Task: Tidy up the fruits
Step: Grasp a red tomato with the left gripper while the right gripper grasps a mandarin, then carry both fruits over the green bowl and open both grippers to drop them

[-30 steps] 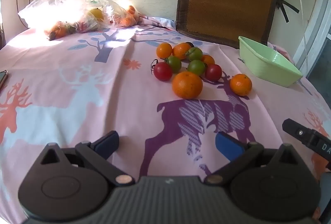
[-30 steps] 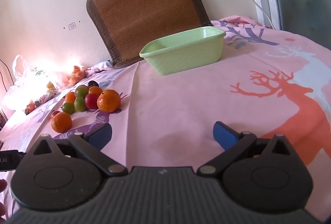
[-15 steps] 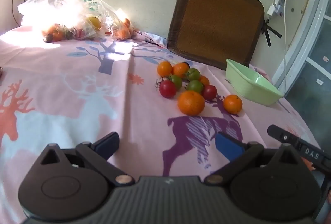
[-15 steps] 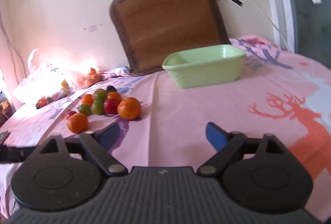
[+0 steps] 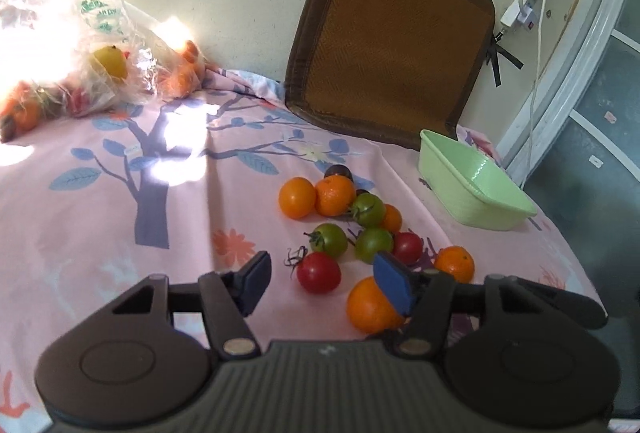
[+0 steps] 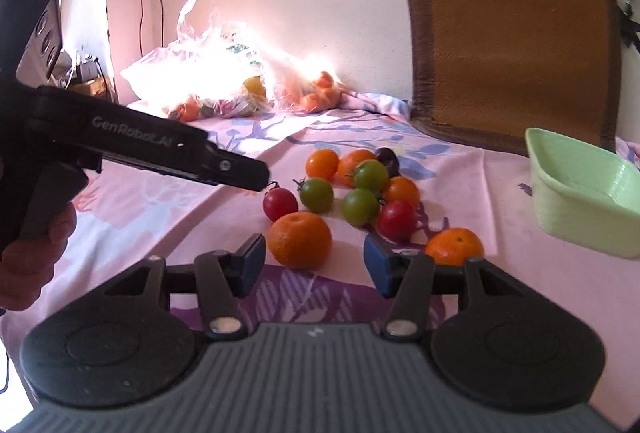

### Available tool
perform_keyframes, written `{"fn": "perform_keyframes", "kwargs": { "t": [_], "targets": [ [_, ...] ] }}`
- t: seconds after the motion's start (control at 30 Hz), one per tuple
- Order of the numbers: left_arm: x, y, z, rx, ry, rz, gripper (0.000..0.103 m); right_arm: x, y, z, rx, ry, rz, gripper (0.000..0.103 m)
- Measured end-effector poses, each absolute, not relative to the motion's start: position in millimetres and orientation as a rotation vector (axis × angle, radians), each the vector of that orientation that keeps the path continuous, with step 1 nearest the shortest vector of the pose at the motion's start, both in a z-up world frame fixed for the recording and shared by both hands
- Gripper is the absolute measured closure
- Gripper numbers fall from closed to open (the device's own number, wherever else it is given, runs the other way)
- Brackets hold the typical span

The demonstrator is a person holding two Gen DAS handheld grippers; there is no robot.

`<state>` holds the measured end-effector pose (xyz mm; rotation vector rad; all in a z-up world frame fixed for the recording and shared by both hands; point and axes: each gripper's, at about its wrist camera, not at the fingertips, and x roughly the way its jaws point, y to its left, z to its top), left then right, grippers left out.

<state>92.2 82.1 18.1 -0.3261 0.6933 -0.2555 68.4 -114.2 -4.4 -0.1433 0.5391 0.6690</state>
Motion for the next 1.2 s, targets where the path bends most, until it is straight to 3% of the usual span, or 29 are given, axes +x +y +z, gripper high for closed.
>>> {"fn": "perform_keyframes", "kwargs": {
  "t": [0.07, 0.17, 0.27, 0.7, 0.97, 1.2],
  "targets": [
    [99, 79, 12, -0.313, 0.700, -0.250, 0.048, 76, -102, -11, -0.181, 0.564, 0.674, 0.045],
    [110, 76, 5, -0.299, 0.728, -0.249, 0.062, 82, -92, -19, -0.198, 0.590, 0.670, 0.046],
    [112, 73, -3, -0.312, 0.753, -0.274, 0.073, 80, -95, -19, -0.198, 0.580, 0.676, 0.059],
    [81, -5, 21, -0.274, 0.702, -0.449, 0.074, 52, -212, -8, -0.048, 0.495, 0.442, 0.059],
    [158, -87, 60, -0.234, 0.634, -0.558, 0.074, 88, -283, 12, -0.018, 0.357, 0.255, 0.059],
    [220, -126, 51, -0.217, 0.659, -0.524, 0.074, 160, -308, 13, 0.026, 0.337, 0.172, 0.059]
  ]
}}
